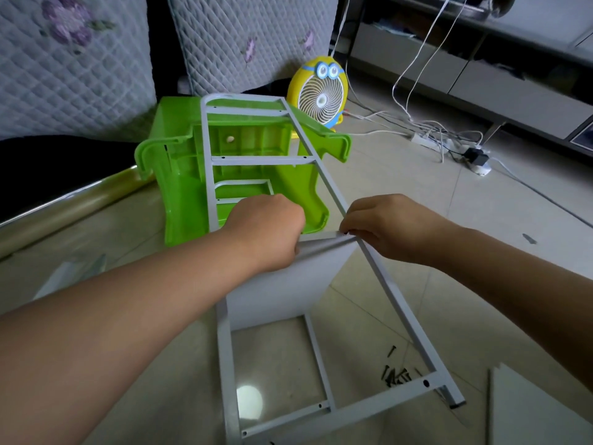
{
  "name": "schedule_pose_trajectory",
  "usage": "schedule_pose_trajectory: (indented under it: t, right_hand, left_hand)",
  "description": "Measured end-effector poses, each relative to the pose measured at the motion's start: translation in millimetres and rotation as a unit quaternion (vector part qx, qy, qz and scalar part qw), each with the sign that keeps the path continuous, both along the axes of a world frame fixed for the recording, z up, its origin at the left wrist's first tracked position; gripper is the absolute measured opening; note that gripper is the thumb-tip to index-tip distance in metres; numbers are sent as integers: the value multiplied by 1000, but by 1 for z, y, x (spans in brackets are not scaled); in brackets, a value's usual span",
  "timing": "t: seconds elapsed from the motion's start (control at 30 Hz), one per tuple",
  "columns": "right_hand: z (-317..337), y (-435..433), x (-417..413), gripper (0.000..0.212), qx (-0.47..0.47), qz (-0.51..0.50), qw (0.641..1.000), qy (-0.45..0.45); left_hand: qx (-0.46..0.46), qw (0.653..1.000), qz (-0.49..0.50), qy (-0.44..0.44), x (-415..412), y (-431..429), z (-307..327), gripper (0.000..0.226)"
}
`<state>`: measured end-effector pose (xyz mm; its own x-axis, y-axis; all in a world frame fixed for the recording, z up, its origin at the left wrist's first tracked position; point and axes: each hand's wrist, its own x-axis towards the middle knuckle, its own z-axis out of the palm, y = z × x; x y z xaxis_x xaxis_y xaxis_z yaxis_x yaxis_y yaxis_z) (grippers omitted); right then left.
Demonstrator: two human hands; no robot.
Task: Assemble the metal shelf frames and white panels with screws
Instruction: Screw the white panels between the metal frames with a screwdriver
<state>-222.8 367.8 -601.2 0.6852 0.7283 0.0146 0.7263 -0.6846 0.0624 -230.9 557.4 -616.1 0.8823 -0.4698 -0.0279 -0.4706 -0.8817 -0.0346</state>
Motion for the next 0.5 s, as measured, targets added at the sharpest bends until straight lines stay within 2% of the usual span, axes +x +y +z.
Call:
schedule_pose_trajectory:
  t: [0.1, 0.2, 0.27, 0.33, 0.4, 0.5]
  right_hand:
    - [-5, 5, 1, 6, -23, 22, 998, -46]
    - [-13, 9, 3, 24, -33, -17, 993, -111]
    - [-18, 14, -3, 25, -36, -57, 989, -133]
    - [-16, 20, -5, 26, -60, -95, 987, -113]
    - [-16, 20, -5, 36, -66, -150, 985, -49]
    - [-6, 14, -5, 36, -84, -150, 985, -24]
  left_hand:
    - [-5, 1000, 2, 3, -2, 0, 1, 21]
    - [-5, 1000, -1, -6, -4, 1, -3, 20]
    - [0, 1000, -7, -8, -5, 2, -7, 20]
    - [-1, 1000, -8, -8, -5, 3, -10, 19]
    - [-2, 1000, -7, -11, -4, 4, -11, 20]
    - [1, 1000, -7, -9, -4, 5, -10, 26]
